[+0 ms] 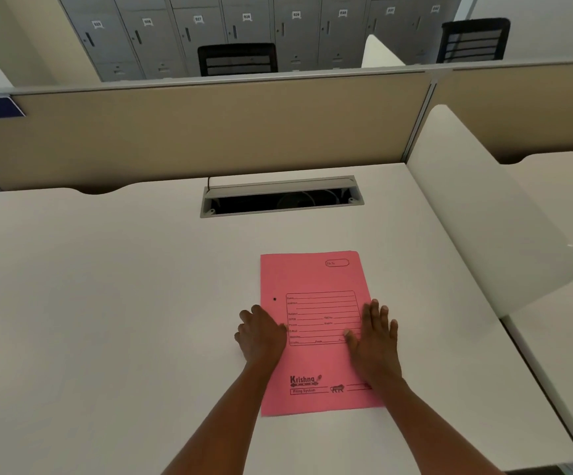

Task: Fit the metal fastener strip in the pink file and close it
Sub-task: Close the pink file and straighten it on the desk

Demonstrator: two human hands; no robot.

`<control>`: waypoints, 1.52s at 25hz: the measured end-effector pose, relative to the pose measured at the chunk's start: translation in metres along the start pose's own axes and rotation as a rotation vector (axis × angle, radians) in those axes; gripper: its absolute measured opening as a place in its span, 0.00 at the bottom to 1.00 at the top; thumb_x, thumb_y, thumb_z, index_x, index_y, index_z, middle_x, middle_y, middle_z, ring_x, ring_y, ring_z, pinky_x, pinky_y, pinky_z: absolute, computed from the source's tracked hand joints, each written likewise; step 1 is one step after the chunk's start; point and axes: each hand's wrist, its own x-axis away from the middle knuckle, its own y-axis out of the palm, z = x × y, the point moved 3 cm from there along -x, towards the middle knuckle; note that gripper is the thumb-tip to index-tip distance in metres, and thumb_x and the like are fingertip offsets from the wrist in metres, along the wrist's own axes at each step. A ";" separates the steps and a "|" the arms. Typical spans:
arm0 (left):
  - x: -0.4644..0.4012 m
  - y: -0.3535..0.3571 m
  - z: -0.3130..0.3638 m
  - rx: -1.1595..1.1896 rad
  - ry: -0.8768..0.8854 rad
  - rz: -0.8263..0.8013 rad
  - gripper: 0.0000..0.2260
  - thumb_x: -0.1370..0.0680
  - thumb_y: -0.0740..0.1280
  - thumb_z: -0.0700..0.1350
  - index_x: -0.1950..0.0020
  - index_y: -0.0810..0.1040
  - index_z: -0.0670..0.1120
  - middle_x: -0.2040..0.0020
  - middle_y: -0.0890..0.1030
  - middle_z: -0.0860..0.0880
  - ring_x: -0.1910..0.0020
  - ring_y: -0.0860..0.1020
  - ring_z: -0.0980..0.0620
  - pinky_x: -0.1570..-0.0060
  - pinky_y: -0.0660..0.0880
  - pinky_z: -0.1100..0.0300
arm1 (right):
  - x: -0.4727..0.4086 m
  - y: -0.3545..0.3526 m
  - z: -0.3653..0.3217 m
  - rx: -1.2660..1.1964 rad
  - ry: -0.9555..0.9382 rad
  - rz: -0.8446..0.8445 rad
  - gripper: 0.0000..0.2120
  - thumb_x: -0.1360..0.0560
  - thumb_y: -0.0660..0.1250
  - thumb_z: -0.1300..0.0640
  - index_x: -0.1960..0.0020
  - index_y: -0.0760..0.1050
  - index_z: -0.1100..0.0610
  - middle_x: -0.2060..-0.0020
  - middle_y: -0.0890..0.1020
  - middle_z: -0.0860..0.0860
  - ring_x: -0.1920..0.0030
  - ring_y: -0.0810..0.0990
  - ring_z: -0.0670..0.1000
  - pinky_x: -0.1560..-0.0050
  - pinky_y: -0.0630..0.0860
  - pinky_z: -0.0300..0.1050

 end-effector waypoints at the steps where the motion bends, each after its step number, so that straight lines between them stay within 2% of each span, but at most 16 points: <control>1: -0.003 0.001 0.001 0.028 -0.042 -0.023 0.18 0.24 0.68 0.50 0.39 0.71 0.43 0.42 0.74 0.43 0.43 0.76 0.41 0.40 0.70 0.46 | 0.000 0.000 -0.001 0.006 0.004 -0.002 0.36 0.19 0.50 0.42 0.22 0.34 0.58 0.21 0.40 0.56 0.21 0.37 0.57 0.22 0.38 0.57; 4: -0.015 0.000 -0.001 0.149 -0.170 -0.104 0.15 0.25 0.68 0.49 0.41 0.75 0.43 0.43 0.79 0.43 0.42 0.77 0.40 0.40 0.72 0.47 | 0.001 0.001 -0.003 -0.001 0.009 -0.010 0.36 0.18 0.49 0.43 0.23 0.33 0.58 0.21 0.39 0.56 0.21 0.36 0.57 0.22 0.38 0.58; 9: -0.023 -0.003 -0.013 0.287 -0.173 -0.190 0.08 0.25 0.67 0.46 0.49 0.80 0.45 0.51 0.84 0.46 0.56 0.81 0.46 0.52 0.79 0.53 | 0.001 -0.003 -0.003 -0.009 0.013 0.001 0.36 0.19 0.50 0.43 0.22 0.35 0.58 0.20 0.40 0.56 0.21 0.38 0.57 0.22 0.38 0.57; 10: -0.024 -0.003 -0.014 0.337 -0.174 -0.210 0.08 0.24 0.67 0.45 0.48 0.80 0.44 0.50 0.84 0.45 0.56 0.81 0.45 0.52 0.79 0.53 | 0.001 -0.003 -0.004 -0.018 0.017 0.003 0.36 0.19 0.51 0.43 0.22 0.35 0.57 0.20 0.41 0.56 0.21 0.38 0.57 0.22 0.38 0.56; 13: -0.026 -0.001 -0.017 0.547 -0.186 -0.284 0.09 0.22 0.66 0.41 0.44 0.77 0.41 0.46 0.83 0.42 0.49 0.82 0.41 0.45 0.80 0.46 | 0.002 -0.005 -0.005 -0.074 0.027 0.023 0.36 0.19 0.53 0.44 0.21 0.40 0.58 0.20 0.45 0.55 0.21 0.42 0.56 0.22 0.38 0.54; 15: -0.026 -0.005 -0.023 0.649 -0.193 -0.309 0.07 0.21 0.66 0.41 0.43 0.75 0.43 0.44 0.82 0.41 0.47 0.81 0.41 0.49 0.80 0.48 | 0.004 -0.010 -0.007 -0.143 0.027 0.092 0.33 0.19 0.57 0.46 0.21 0.49 0.59 0.21 0.54 0.56 0.21 0.51 0.57 0.21 0.47 0.55; 17: -0.029 -0.011 -0.031 0.721 -0.190 -0.336 0.08 0.20 0.66 0.41 0.41 0.74 0.43 0.44 0.82 0.41 0.49 0.81 0.42 0.54 0.78 0.53 | 0.006 -0.015 -0.011 -0.246 0.019 0.179 0.30 0.21 0.62 0.49 0.24 0.58 0.59 0.26 0.66 0.57 0.26 0.63 0.59 0.25 0.60 0.56; 18: -0.031 -0.015 -0.035 0.742 -0.190 -0.350 0.09 0.19 0.66 0.42 0.40 0.74 0.43 0.44 0.82 0.41 0.49 0.81 0.42 0.53 0.77 0.52 | 0.007 -0.016 -0.015 -0.311 0.026 0.191 0.30 0.22 0.64 0.50 0.25 0.60 0.58 0.28 0.69 0.56 0.30 0.66 0.58 0.28 0.64 0.57; 22: -0.044 -0.035 -0.053 0.812 -0.192 -0.395 0.10 0.19 0.65 0.43 0.37 0.74 0.44 0.44 0.82 0.40 0.48 0.81 0.40 0.47 0.79 0.46 | 0.003 -0.018 -0.033 -0.596 0.124 0.090 0.34 0.24 0.68 0.48 0.24 0.58 0.55 0.28 0.70 0.55 0.36 0.75 0.57 0.36 0.74 0.61; 26: -0.053 -0.061 -0.072 0.894 -0.189 -0.431 0.10 0.18 0.64 0.44 0.37 0.74 0.45 0.47 0.83 0.41 0.55 0.81 0.45 0.59 0.78 0.54 | -0.006 -0.023 -0.051 -0.649 0.125 0.075 0.33 0.25 0.70 0.45 0.27 0.64 0.57 0.34 0.75 0.56 0.42 0.79 0.57 0.39 0.76 0.54; 28: -0.059 -0.074 -0.086 0.911 -0.185 -0.430 0.10 0.18 0.64 0.44 0.37 0.74 0.45 0.48 0.83 0.42 0.56 0.81 0.46 0.60 0.77 0.54 | -0.011 -0.022 -0.068 -0.713 0.068 -0.011 0.28 0.25 0.70 0.46 0.30 0.68 0.55 0.39 0.80 0.54 0.46 0.81 0.54 0.43 0.79 0.51; 30: -0.067 -0.088 -0.102 0.894 -0.191 -0.401 0.09 0.18 0.64 0.43 0.38 0.74 0.45 0.49 0.83 0.42 0.56 0.81 0.46 0.60 0.77 0.54 | -0.015 -0.019 -0.088 -0.810 0.028 -0.133 0.25 0.24 0.70 0.51 0.30 0.68 0.54 0.41 0.82 0.54 0.46 0.82 0.54 0.42 0.80 0.56; 32: -0.077 -0.101 -0.119 0.836 -0.197 -0.332 0.10 0.18 0.64 0.43 0.38 0.74 0.44 0.47 0.83 0.41 0.56 0.82 0.46 0.59 0.78 0.55 | -0.020 -0.016 -0.110 -0.853 -0.011 -0.210 0.27 0.24 0.70 0.55 0.28 0.66 0.53 0.41 0.83 0.54 0.46 0.83 0.53 0.42 0.80 0.59; 35: -0.094 -0.125 -0.142 0.730 -0.186 -0.211 0.09 0.19 0.65 0.43 0.40 0.75 0.43 0.44 0.83 0.41 0.53 0.82 0.44 0.57 0.79 0.54 | -0.031 -0.013 -0.150 -0.833 -0.098 -0.223 0.29 0.25 0.71 0.57 0.27 0.64 0.52 0.42 0.83 0.53 0.46 0.84 0.53 0.44 0.81 0.58; 36: -0.101 -0.133 -0.149 0.709 -0.175 -0.171 0.08 0.19 0.65 0.42 0.41 0.75 0.43 0.44 0.83 0.41 0.52 0.82 0.43 0.56 0.80 0.53 | -0.035 -0.012 -0.164 -0.820 -0.126 -0.215 0.30 0.25 0.71 0.57 0.27 0.64 0.52 0.42 0.83 0.53 0.46 0.83 0.53 0.45 0.82 0.55; 38: -0.119 -0.154 -0.160 0.648 -0.142 -0.093 0.08 0.20 0.67 0.42 0.42 0.75 0.42 0.44 0.82 0.41 0.50 0.82 0.42 0.51 0.81 0.48 | -0.045 -0.010 -0.196 -0.789 -0.184 -0.192 0.30 0.25 0.71 0.57 0.27 0.64 0.51 0.43 0.82 0.49 0.49 0.83 0.49 0.52 0.82 0.41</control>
